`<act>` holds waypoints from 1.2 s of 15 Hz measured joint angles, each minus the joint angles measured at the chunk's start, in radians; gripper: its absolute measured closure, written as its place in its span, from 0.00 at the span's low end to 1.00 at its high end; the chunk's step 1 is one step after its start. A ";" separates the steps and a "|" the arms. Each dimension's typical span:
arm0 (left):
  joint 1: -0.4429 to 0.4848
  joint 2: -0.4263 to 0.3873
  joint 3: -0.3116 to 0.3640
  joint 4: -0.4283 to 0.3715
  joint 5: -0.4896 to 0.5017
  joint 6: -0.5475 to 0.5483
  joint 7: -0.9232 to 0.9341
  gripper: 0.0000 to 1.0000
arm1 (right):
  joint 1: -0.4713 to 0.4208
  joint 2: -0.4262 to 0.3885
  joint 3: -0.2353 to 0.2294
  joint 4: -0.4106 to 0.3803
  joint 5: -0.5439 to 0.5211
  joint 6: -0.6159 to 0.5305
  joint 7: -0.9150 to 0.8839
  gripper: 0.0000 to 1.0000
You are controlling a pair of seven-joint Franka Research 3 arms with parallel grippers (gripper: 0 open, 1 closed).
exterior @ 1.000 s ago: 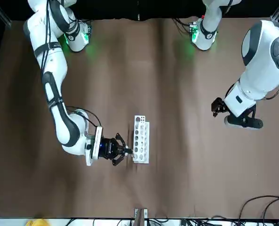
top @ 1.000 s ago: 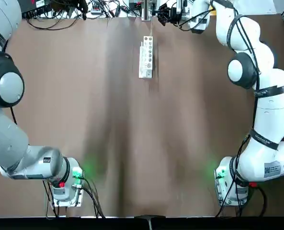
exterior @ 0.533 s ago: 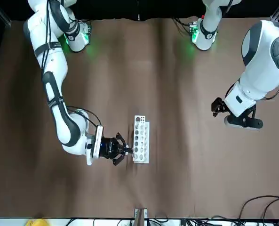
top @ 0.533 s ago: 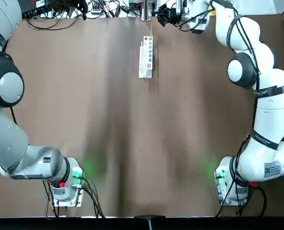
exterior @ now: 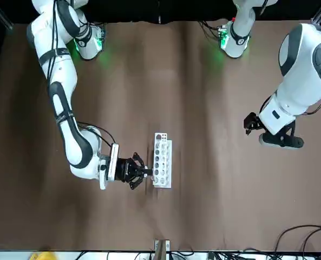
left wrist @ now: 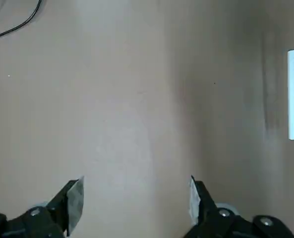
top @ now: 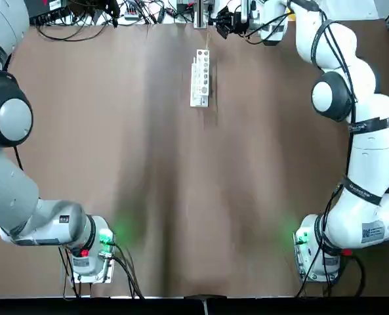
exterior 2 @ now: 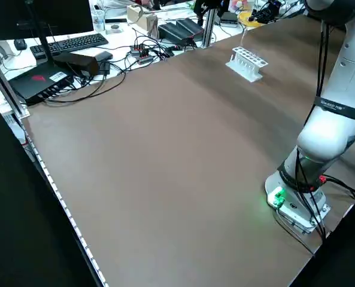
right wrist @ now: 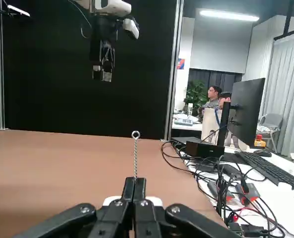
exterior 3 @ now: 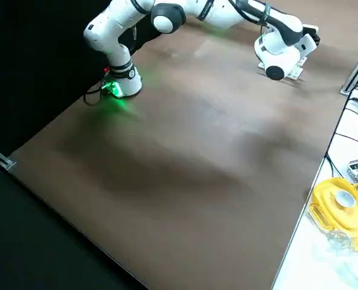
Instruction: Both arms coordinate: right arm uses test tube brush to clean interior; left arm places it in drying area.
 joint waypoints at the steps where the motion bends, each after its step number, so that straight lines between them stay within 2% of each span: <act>1: 0.000 0.000 0.000 0.000 0.000 0.000 0.000 0.00 | 0.000 0.000 0.000 0.001 0.000 0.000 0.000 0.98; 18: -0.002 0.000 0.000 0.001 0.000 0.002 0.000 0.00 | -0.001 -0.020 0.002 0.010 0.000 -0.003 0.001 0.98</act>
